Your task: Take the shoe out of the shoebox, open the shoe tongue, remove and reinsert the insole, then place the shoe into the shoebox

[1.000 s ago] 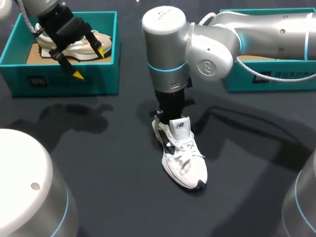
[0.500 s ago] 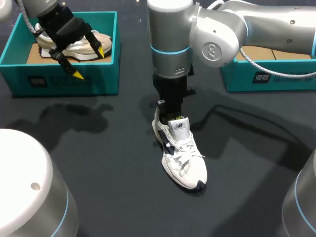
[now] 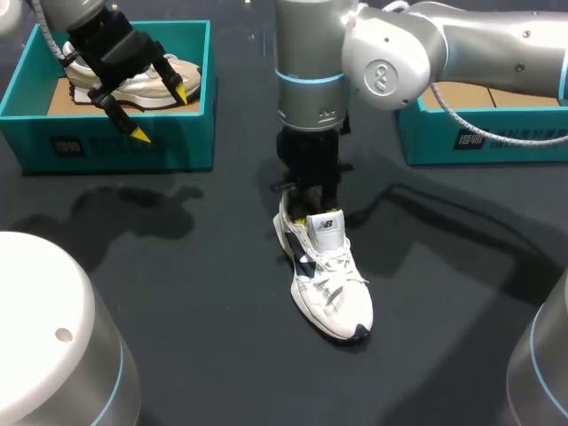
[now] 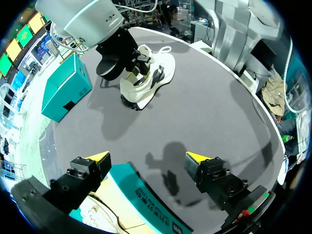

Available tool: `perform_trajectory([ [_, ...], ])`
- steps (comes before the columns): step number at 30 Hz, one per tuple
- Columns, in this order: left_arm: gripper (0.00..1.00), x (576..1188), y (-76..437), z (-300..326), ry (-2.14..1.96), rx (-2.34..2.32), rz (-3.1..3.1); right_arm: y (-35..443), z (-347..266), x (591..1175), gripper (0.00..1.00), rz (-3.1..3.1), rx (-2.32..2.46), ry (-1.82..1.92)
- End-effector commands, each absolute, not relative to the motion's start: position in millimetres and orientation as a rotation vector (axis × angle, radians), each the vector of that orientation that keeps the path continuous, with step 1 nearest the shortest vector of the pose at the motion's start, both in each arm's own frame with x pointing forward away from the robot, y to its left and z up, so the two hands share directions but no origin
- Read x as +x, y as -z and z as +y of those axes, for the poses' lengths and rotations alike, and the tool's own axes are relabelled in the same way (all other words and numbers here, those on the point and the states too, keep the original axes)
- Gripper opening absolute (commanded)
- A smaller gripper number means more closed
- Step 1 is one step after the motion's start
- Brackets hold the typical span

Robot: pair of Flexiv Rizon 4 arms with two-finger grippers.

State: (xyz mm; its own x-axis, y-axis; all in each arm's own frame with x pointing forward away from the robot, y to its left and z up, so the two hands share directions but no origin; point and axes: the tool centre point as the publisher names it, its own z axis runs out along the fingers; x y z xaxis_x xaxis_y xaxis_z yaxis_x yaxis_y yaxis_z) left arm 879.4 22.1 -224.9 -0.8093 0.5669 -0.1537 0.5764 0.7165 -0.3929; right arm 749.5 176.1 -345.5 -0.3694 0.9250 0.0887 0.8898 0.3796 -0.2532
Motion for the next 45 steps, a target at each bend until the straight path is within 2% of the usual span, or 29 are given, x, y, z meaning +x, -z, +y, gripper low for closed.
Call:
perform_trajectory([
  [1, 1.00, 879.2, 224.8, 22.3, 0.669, 0.963, 2.890, 342.1, 181.8, 745.4, 0.63, -2.425, -1.629, -0.260],
  [3, 1.00, 879.2, 224.8, 22.3, 0.669, 0.963, 2.890, 339.9, 183.5, 742.6, 0.82, -2.421, -1.634, -0.269],
  [5, 1.00, 879.2, 224.8, 22.3, 0.669, 0.963, 2.890, 338.1, 185.2, 740.0, 0.96, -2.415, -1.639, -0.279],
  [6, 1.00, 879.2, 224.8, 22.3, 0.669, 0.963, 2.890, 337.2, 185.8, 738.8, 1.00, -2.415, -1.642, -0.281],
  [37, 1.00, 879.2, 224.8, 22.3, 0.669, 0.963, 2.890, 331.5, 164.5, 718.3, 1.00, -2.450, -1.743, -0.174],
  [45, 1.00, 879.2, 224.8, 22.3, 0.669, 0.963, 2.890, 328.9, 160.4, 709.6, 0.94, -2.437, -1.772, -0.162],
])
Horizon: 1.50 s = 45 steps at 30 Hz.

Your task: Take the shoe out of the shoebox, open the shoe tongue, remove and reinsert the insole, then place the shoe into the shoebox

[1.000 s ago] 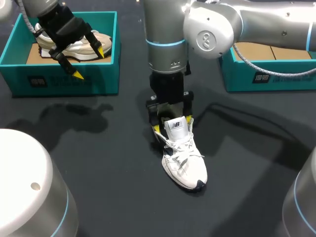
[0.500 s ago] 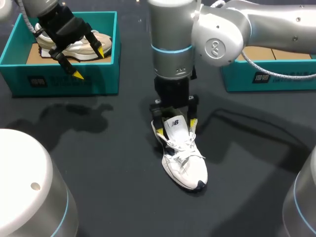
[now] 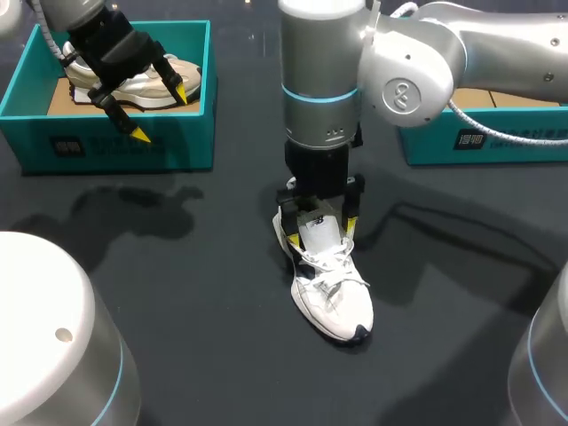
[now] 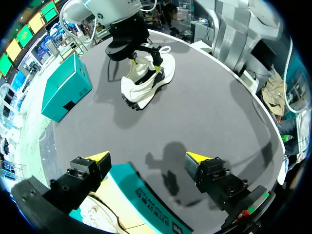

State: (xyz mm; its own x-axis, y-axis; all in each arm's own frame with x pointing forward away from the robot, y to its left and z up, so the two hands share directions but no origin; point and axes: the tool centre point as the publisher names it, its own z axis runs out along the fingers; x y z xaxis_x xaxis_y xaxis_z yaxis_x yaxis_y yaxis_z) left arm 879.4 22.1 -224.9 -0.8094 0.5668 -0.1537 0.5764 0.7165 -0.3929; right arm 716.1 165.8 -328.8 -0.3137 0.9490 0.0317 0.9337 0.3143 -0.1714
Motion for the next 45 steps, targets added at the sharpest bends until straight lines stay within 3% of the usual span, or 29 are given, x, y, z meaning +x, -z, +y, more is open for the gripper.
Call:
perform_trajectory([
  [1, 1.00, 879.2, 224.8, 22.3, 0.669, 0.963, 2.890, 328.6, 159.8, 708.2, 0.91, -2.435, -1.775, -0.161],
  [4, 1.00, 879.2, 224.8, 22.3, 0.669, 0.963, 2.890, 327.5, 158.5, 704.2, 0.86, -2.428, -1.788, -0.158],
  [6, 1.00, 879.2, 224.8, 22.3, 0.669, 0.963, 2.890, 326.2, 157.9, 700.9, 0.75, -2.426, -1.789, -0.159],
  [11, 1.00, 879.2, 224.8, 22.3, 0.669, 0.963, 2.890, 320.1, 156.2, 690.1, 0.68, -2.416, -1.810, -0.177],
  [15, 1.00, 879.2, 224.8, 22.3, 0.669, 0.963, 2.890, 312.3, 154.5, 680.2, 0.50, -2.415, -1.827, -0.182],
  [26, 1.00, 879.2, 224.8, 22.3, 0.669, 0.963, 2.890, 291.4, 161.9, 673.5, 0.30, -2.478, -1.858, -0.227],
  [45, 1.00, 879.2, 224.8, 22.3, 0.669, 0.963, 2.890, 339.6, 168.8, 745.9, 0.29, -2.612, -1.612, -0.105],
])
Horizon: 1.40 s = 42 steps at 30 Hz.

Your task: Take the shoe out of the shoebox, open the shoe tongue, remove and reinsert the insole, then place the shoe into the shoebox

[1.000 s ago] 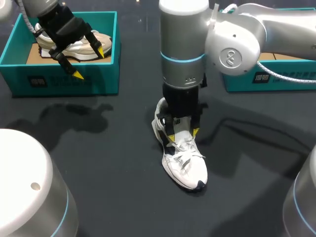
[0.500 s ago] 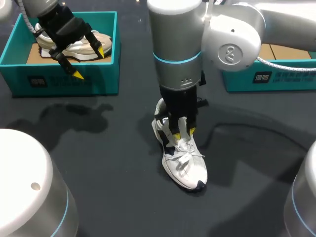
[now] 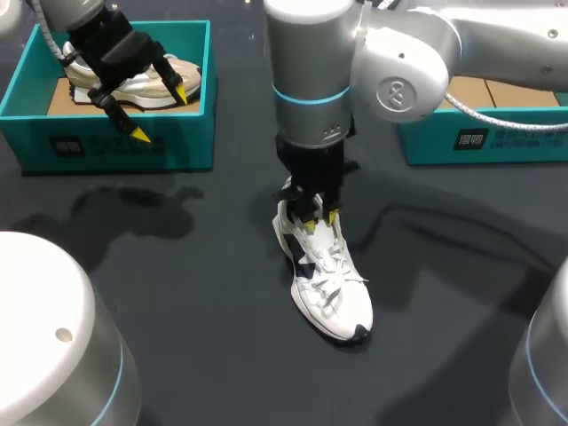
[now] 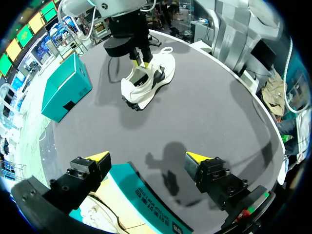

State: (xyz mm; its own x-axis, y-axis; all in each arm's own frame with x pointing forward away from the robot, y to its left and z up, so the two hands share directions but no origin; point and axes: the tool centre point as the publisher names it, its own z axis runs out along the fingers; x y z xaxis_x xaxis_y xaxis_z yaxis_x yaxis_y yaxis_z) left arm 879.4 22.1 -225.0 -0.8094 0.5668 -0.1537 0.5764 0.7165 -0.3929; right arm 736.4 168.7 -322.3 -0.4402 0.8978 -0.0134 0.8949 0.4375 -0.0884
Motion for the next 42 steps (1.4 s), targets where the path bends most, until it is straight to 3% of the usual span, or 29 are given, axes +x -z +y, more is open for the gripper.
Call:
perform_trajectory([
  [1, 1.00, 879.2, 224.8, 22.3, 0.669, 0.963, 2.890, 340.1, 169.4, 746.7, 0.28, -2.612, -1.608, -0.105],
  [8, 1.00, 879.2, 224.8, 22.3, 0.669, 0.963, 2.890, 315.0, 171.2, 731.3, 0.27, -2.650, -1.666, -0.174],
  [18, 1.00, 879.2, 224.8, 22.3, 0.669, 0.963, 2.890, 349.3, 164.9, 753.0, 0.26, -2.647, -1.556, -0.072],
  [23, 1.00, 879.2, 224.8, 22.3, 0.669, 0.963, 2.890, 317.7, 164.6, 746.1, 0.27, -2.717, -1.531, -0.124],
  [29, 1.00, 879.2, 224.8, 22.3, 0.669, 0.963, 2.890, 271.2, 166.8, 739.9, 0.35, -2.906, -1.198, -0.179],
  [35, 1.00, 879.2, 224.8, 22.3, 0.669, 0.963, 2.890, 246.0, 165.3, 756.1, 0.40, -3.177, -0.551, -0.174],
  [37, 1.00, 879.2, 224.8, 22.3, 0.669, 0.963, 2.890, 241.2, 164.9, 764.1, 0.47, -3.233, -0.226, -0.187],
  [38, 1.00, 879.2, 224.8, 22.3, 0.669, 0.963, 2.890, 240.9, 165.4, 767.8, 0.99, -3.247, -0.010, -0.195],
  [39, 1.00, 879.2, 224.8, 22.3, 0.669, 0.963, 2.890, 241.9, 164.8, 770.0, 1.00, -3.246, 0.221, -0.175],
  [42, 1.00, 879.2, 224.8, 22.3, 0.669, 0.963, 2.890, 241.9, 164.8, 770.0, 1.00, -3.246, 0.221, -0.175],
])
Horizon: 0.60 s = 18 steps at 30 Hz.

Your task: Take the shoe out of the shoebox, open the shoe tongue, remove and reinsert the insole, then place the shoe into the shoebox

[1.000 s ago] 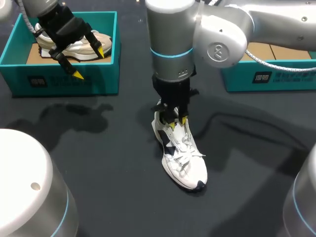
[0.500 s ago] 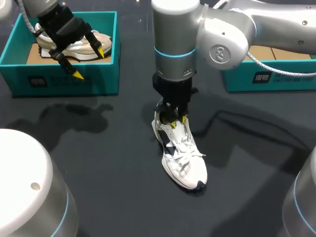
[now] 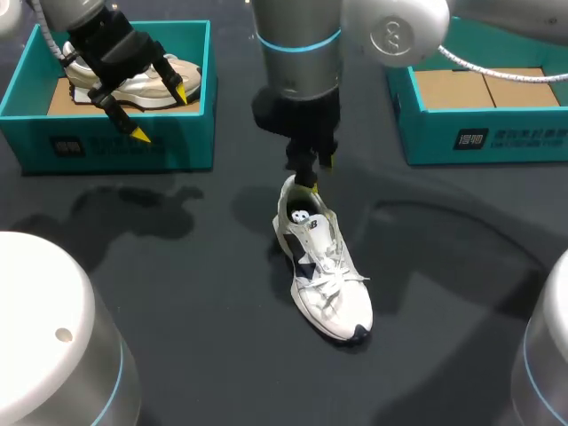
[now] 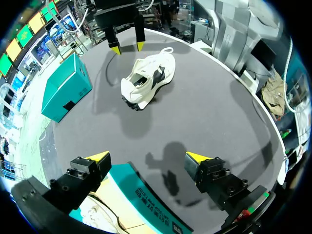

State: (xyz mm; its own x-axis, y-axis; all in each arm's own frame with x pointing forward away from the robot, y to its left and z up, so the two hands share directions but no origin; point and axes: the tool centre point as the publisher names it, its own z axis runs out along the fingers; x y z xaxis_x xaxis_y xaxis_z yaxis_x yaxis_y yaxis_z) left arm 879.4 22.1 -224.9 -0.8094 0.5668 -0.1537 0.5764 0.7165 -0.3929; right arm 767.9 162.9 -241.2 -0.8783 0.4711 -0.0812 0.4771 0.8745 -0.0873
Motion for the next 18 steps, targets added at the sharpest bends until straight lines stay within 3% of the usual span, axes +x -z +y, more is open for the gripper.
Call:
perform_trajectory([
  [1, 1.00, 879.2, 224.8, 22.3, 0.669, 0.963, 2.890, 241.9, 164.8, 770.0, 1.00, 3.014, -0.205, 0.163],
  [8, 1.00, 879.2, 224.8, 22.3, 0.669, 0.963, 2.890, 241.9, 164.8, 770.0, 1.00, 3.014, -0.205, 0.163],
  [18, 1.00, 879.2, 224.8, 22.3, 0.669, 0.963, 2.890, 264.0, 176.7, 801.3, 1.00, 2.941, -0.587, 0.171],
])
